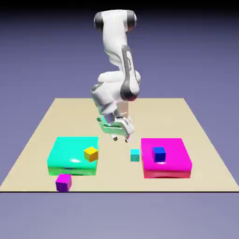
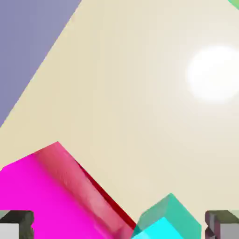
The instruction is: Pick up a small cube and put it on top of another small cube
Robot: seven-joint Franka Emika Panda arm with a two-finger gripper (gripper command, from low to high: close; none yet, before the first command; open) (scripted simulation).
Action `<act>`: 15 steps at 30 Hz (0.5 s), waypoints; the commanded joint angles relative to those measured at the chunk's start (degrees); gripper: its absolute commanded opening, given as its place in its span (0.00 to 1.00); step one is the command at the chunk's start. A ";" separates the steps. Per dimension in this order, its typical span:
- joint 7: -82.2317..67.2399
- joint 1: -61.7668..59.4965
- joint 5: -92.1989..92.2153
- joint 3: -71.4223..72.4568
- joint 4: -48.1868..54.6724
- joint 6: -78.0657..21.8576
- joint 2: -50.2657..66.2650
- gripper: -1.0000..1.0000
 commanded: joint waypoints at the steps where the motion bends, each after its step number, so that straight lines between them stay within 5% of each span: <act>1: 0.63 0.89 2.50 -1.16 0.00 -1.50 1.31 0.50; 15: 2.74 10.26 34.70 -9.32 2.05 -17.83 20.64 0.50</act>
